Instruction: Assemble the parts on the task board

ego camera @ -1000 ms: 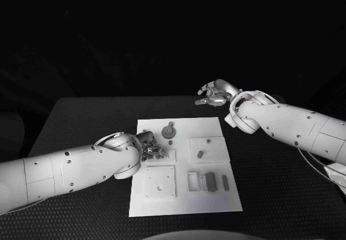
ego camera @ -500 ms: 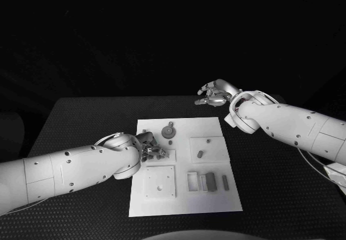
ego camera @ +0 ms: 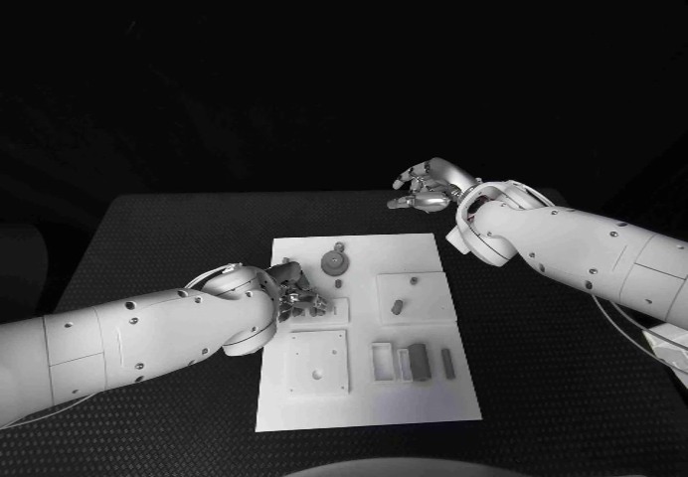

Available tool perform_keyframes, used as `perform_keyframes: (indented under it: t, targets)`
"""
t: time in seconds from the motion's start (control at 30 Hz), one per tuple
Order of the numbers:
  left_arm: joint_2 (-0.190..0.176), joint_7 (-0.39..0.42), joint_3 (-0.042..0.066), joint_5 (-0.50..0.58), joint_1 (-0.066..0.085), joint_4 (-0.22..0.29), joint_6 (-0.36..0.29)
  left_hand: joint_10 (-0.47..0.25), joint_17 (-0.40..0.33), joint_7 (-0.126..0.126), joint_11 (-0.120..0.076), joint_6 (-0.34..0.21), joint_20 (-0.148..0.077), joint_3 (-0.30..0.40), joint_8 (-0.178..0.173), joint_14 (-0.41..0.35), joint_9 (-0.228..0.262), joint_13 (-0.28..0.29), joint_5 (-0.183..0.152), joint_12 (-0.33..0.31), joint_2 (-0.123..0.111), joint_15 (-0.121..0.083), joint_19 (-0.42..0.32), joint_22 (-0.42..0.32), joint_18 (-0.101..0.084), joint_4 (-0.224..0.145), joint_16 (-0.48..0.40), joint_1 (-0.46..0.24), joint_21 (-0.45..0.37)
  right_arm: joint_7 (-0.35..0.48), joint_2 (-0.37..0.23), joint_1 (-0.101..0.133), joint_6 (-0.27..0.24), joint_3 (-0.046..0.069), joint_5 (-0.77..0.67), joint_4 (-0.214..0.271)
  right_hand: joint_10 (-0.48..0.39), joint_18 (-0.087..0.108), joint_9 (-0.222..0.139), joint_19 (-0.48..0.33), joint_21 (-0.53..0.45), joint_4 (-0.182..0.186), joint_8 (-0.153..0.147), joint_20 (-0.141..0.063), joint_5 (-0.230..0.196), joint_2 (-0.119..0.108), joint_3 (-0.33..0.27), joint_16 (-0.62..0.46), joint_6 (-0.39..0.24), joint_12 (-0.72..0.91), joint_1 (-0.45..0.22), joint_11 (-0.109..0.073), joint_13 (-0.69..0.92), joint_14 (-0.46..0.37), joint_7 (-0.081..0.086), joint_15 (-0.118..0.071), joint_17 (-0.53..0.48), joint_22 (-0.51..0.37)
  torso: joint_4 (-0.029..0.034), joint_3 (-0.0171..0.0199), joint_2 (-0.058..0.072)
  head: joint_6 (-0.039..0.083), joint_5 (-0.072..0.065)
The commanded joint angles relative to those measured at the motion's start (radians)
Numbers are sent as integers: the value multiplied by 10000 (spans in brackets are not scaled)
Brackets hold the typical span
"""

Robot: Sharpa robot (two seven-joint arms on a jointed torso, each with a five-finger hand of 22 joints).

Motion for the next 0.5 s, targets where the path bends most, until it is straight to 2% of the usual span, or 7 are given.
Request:
perform_keyframes:
  t: [0.03, 0.1, 0.17, 0.5]
  targets:
    - [11, 109, 6, 39, 3, 30, 29, -68, -10, 21, 37, -41, -41, -24, 47, -7, 10, -21, -122, 33, -247, -93, -61, 189, 160, 190, -10, -93, -73, 80, -7, -6, 65, 3, -6, 6, -44, 160, -18, -36, -34, 25, -55, -13, 6, -31, -44, 62, -5, 33, -45, -8, -13, -58, 75, 21, -17, 106, 13, -5, 6, 0, -12]
    - [4, 108, 11, 39, 3, 36, 28, -80, -9, 25, 41, -56, -38, -77, 47, -20, 13, -24, -142, 34, -384, -91, -70, 186, 164, 339, -7, -244, -86, 81, 0, -6, 65, 3, -6, 7, -46, 160, -21, -37, -35, 27, -57, -13, 6, -36, -45, 62, -9, 33, -46, -7, -14, -59, 76, 22, -18, 106, 15, -5, 4, -5, -10]
    - [-7, 113, 25, 39, 3, 43, 14, -114, 3, 20, 35, -92, -48, -432, 57, -61, 34, -17, -136, 45, -309, -95, -131, 198, 192, 276, 6, -425, -107, 84, 4, -7, 60, 3, -6, 7, -48, 160, -24, -38, -37, 29, -60, -12, 7, -43, -47, 62, -15, 34, -49, -5, -16, -61, 78, 23, -19, 106, 7, -3, -1, 3, -8]
    - [-12, 141, 149, 148, 2, 3, -16, -163, 7, 4, 19, -139, -62, -818, 61, -125, 57, -13, -153, 40, -586, -116, -198, 173, 249, 463, 2, -930, -181, 81, 2, -11, 56, 3, -6, 7, -51, 160, -30, -39, -39, 36, -65, -11, 7, -54, -48, 62, -26, 35, -54, -2, -20, -63, 81, 26, -22, 106, -1, 0, 0, 11, 6]
